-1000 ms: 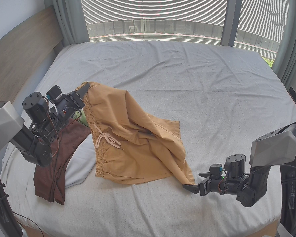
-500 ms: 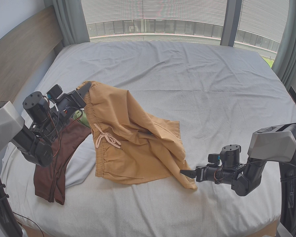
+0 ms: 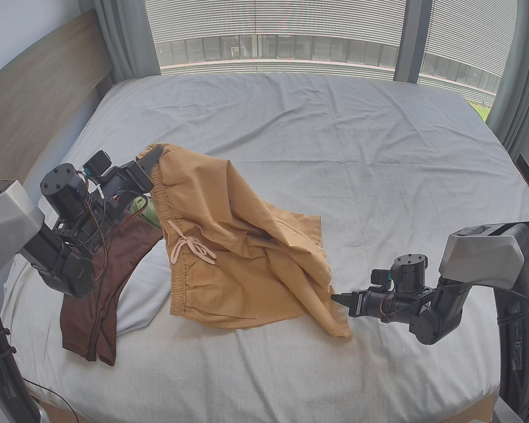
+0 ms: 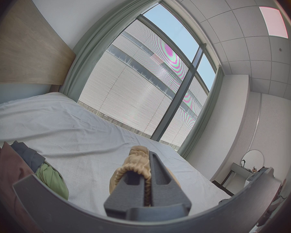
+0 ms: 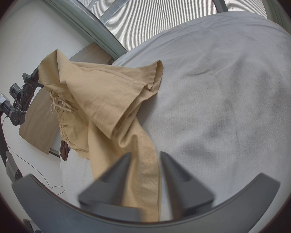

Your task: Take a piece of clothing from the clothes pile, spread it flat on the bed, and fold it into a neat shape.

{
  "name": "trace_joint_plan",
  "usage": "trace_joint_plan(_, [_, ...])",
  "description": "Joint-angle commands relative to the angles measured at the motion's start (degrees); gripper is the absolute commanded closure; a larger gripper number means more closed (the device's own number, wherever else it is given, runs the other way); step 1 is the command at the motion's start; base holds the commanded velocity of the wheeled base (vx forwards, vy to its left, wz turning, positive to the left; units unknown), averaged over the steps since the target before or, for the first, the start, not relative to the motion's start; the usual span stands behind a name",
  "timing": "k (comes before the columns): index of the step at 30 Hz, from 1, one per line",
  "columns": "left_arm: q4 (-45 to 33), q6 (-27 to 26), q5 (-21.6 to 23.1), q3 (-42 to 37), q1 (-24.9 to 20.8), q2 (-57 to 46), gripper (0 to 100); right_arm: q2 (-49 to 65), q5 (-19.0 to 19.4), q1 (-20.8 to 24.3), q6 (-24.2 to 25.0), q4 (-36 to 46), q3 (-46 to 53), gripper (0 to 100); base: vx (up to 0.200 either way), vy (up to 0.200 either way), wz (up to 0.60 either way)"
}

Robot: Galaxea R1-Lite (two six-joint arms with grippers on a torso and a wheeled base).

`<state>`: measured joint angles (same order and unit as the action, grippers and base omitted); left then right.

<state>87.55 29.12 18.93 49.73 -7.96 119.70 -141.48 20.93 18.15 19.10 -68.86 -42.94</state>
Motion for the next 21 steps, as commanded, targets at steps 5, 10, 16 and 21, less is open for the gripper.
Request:
trace_joint_plan(5, [0.07,-0.03,-0.04,-0.07,-0.39,0.01,100,-2.31,-0.01,1.10,0.06,-0.04,-1.54,100,0.000,0.000,0.00])
trace_joint_plan(10, [0.78,0.06,0.05,-0.24,-0.56,-0.17,100,2.44,-0.01,-0.93,-0.56,-0.66,2.07,100,0.000,0.000,0.00])
trace_joint_plan(16, [0.87,0.06,-0.04,-0.33,-1.00,0.01,100,10.26,0.07,-3.56,-3.46,-0.48,8.04,100,0.000,0.000,0.00])
trace_joint_plan(21, [0.87,0.06,-0.21,-0.42,-1.88,-0.17,100,15.27,-0.01,-4.70,-4.86,-0.22,12.26,100,0.000,0.000,0.00])
